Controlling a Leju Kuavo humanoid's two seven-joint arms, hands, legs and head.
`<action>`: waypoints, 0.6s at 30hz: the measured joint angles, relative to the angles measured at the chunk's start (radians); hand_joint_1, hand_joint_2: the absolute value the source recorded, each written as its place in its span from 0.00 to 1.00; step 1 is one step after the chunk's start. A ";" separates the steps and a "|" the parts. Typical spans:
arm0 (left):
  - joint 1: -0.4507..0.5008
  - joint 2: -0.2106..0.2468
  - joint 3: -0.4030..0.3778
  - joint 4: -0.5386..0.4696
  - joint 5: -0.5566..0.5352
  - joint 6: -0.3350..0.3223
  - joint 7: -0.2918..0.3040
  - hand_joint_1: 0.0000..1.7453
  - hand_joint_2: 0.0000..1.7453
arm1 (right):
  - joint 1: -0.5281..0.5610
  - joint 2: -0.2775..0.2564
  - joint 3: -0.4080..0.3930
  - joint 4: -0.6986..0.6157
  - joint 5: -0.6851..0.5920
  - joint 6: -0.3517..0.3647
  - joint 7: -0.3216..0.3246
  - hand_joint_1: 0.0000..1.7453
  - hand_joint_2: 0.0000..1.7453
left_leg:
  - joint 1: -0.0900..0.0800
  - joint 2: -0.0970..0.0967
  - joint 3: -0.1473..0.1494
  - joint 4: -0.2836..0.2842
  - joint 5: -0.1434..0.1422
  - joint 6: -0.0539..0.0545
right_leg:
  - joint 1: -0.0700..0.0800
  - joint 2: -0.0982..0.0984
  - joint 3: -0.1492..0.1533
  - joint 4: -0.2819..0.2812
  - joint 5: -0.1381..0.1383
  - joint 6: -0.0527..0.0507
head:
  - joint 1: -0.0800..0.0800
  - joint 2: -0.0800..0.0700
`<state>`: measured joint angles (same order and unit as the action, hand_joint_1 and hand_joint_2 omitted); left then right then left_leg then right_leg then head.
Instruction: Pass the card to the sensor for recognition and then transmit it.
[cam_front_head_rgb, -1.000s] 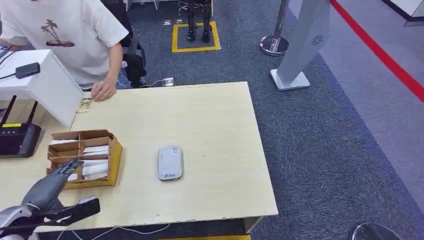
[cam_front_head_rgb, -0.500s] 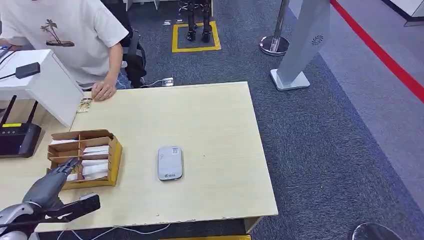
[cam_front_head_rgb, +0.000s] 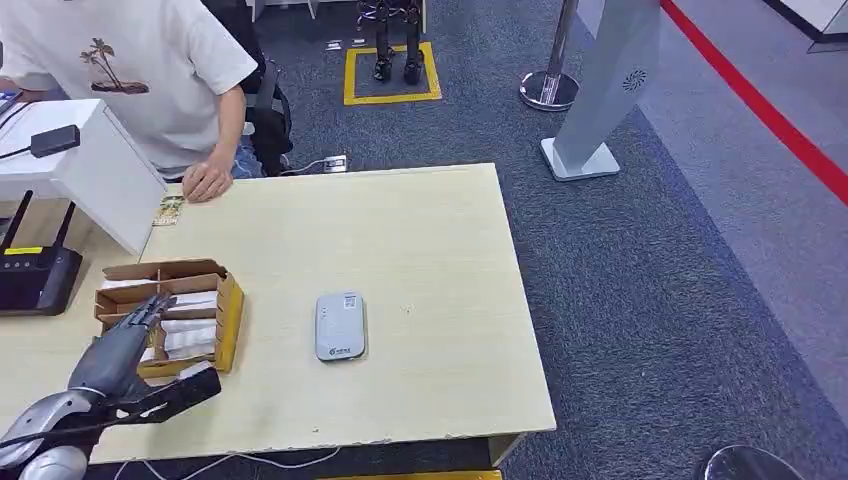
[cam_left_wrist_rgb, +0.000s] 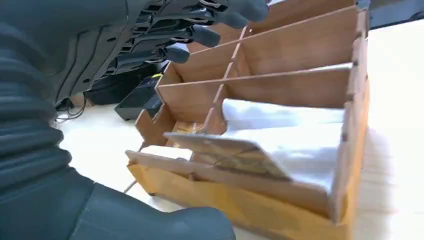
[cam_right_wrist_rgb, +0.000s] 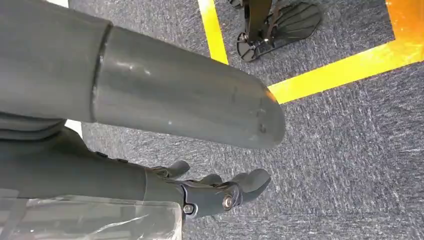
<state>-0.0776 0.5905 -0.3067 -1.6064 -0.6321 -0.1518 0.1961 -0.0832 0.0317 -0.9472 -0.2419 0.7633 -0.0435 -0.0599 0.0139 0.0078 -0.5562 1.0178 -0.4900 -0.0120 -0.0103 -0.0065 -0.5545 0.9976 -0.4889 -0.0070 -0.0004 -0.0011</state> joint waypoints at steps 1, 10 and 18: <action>-0.004 -0.005 0.000 0.001 -0.001 0.000 -0.001 0.00 1.00 | 0.000 0.000 0.000 0.000 0.000 0.000 0.000 0.00 0.00 | 0.000 0.000 0.000 0.000 0.000 0.000 | 0.000 0.000 0.000 0.000 0.000 0.000 | 0.000 0.000; -0.026 -0.022 -0.012 0.014 0.007 -0.014 -0.010 0.00 1.00 | 0.000 0.000 -0.003 0.000 0.003 0.000 0.000 0.00 0.00 | 0.000 0.000 0.000 0.000 0.000 0.000 | 0.000 0.000 0.000 0.000 0.000 0.000 | 0.000 0.000; -0.027 -0.003 -0.016 0.014 0.036 -0.049 -0.007 0.00 1.00 | 0.001 0.000 -0.011 0.000 0.009 0.000 0.002 0.00 0.00 | 0.000 0.000 0.000 0.000 0.000 0.000 | 0.000 0.000 0.000 0.000 0.000 0.000 | 0.000 0.000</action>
<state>-0.1048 0.5875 -0.3223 -1.5919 -0.5958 -0.2007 0.1892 -0.0826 0.0317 -0.9583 -0.2419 0.7725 -0.0439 -0.0576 0.0140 0.0080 -0.5562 1.0178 -0.4900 -0.0120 -0.0102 -0.0063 -0.5546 0.9976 -0.4889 -0.0071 -0.0004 -0.0015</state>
